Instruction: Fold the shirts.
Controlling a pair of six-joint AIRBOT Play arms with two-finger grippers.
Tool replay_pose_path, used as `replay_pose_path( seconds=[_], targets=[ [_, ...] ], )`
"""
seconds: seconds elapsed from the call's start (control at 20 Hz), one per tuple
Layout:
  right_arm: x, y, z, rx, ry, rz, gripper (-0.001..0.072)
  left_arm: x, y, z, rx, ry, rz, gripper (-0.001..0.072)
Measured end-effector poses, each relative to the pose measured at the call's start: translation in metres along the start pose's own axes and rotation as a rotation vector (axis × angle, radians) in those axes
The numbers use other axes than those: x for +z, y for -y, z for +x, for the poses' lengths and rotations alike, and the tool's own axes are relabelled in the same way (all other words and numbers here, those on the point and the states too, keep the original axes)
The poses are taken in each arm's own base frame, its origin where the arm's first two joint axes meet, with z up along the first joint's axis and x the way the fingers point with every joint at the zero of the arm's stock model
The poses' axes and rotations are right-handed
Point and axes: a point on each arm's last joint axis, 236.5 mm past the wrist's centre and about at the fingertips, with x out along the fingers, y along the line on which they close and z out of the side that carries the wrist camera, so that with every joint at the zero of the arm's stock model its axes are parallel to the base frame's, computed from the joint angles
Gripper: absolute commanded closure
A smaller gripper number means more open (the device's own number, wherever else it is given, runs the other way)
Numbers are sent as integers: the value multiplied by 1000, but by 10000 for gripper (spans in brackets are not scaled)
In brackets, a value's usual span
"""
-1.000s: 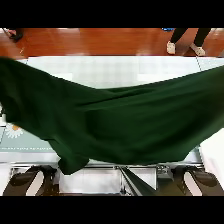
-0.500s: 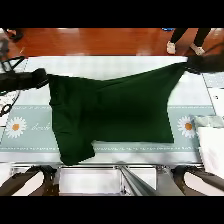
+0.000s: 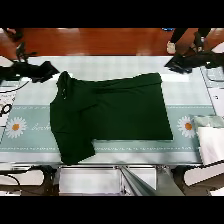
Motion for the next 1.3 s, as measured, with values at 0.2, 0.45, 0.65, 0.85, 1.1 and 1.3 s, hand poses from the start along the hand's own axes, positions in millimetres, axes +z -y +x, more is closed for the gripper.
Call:
replay_pose_path(
  seconds=[0.2,0.45,0.65,0.85,1.1,1.3],
  targets=[
    [-28,45,-70,-68,-12,84,306,-47,-76,-51,73,-158,-94,209],
    [-128,69,-97,-108,-3,217,307,-181,-134,-73,15,-340,-419,209],
    [-202,67,-87,-102,-24,266,306,-221,-124,-65,-111,-329,-578,209],
    [-228,64,-82,-90,-31,277,306,-234,-111,-55,-166,-354,-616,209],
    [-234,61,-79,-78,-29,277,307,-253,-89,-39,-207,-455,-597,231],
    [-229,65,-83,-103,-13,259,307,-262,-86,-28,-176,-501,-499,689]
  ],
)
